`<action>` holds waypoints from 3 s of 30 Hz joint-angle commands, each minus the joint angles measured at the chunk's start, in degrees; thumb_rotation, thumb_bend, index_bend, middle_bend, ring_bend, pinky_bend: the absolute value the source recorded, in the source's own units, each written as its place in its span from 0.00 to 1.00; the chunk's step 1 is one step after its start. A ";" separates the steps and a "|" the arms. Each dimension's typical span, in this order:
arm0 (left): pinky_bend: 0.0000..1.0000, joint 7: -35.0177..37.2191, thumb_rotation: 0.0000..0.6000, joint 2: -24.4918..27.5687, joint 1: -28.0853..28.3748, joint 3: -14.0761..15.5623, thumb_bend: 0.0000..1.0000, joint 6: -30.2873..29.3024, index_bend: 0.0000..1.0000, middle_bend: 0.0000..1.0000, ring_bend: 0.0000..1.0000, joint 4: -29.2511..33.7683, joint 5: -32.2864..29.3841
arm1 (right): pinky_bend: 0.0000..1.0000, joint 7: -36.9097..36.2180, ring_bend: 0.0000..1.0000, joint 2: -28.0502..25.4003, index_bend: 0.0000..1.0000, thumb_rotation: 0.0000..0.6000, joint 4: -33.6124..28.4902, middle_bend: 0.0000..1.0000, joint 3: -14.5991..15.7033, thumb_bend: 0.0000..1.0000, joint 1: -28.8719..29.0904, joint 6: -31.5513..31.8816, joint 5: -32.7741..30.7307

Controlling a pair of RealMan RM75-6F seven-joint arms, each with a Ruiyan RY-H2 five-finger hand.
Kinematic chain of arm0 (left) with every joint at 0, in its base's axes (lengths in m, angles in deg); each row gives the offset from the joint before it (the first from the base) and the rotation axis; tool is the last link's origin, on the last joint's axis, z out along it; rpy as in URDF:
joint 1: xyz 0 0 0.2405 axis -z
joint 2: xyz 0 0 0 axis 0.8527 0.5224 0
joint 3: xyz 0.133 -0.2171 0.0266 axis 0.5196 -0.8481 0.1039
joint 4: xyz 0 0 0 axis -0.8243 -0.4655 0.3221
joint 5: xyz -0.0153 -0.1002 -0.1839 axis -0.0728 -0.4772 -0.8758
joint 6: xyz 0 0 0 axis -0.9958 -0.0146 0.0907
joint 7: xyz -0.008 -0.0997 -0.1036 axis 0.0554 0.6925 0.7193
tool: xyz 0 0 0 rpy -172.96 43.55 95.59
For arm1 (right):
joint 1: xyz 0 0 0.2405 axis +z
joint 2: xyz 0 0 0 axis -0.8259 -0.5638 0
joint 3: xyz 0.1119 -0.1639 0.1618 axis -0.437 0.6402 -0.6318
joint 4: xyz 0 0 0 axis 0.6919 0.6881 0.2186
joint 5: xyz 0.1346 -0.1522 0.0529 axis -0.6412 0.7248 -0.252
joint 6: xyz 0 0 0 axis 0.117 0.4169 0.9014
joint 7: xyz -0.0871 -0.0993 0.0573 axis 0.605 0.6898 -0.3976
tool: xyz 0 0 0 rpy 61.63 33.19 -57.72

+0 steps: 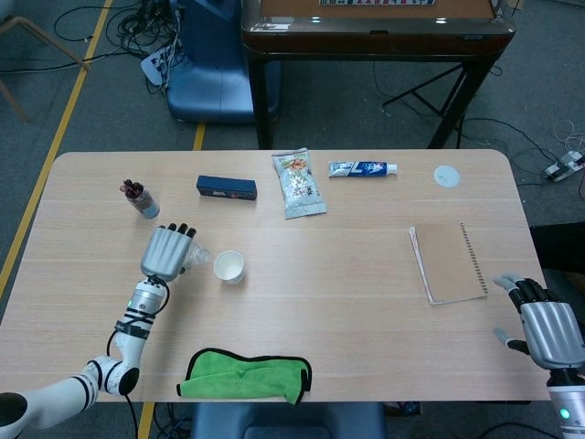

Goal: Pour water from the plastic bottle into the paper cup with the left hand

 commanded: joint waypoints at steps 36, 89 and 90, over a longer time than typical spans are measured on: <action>0.71 -26.85 1.00 -1.57 0.21 -1.11 0.00 -1.93 0.53 0.57 0.55 7.01 -8.19 | 0.39 0.04 0.21 0.15 0.25 1.00 0.10 0.23 0.23 0.01 0.20 -0.47 0.07; 0.72 -47.95 1.00 -8.41 5.35 0.71 0.00 -4.68 0.53 0.58 0.55 3.23 -13.82 | 0.39 -1.16 0.21 -0.63 0.25 1.00 -0.23 0.23 0.27 0.01 -0.02 0.23 0.65; 0.72 -48.04 1.00 -8.44 5.39 0.75 0.00 -4.77 0.53 0.58 0.55 3.13 -13.70 | 0.39 -1.16 0.21 -0.63 0.25 1.00 -0.22 0.23 0.28 0.01 -0.01 0.24 0.67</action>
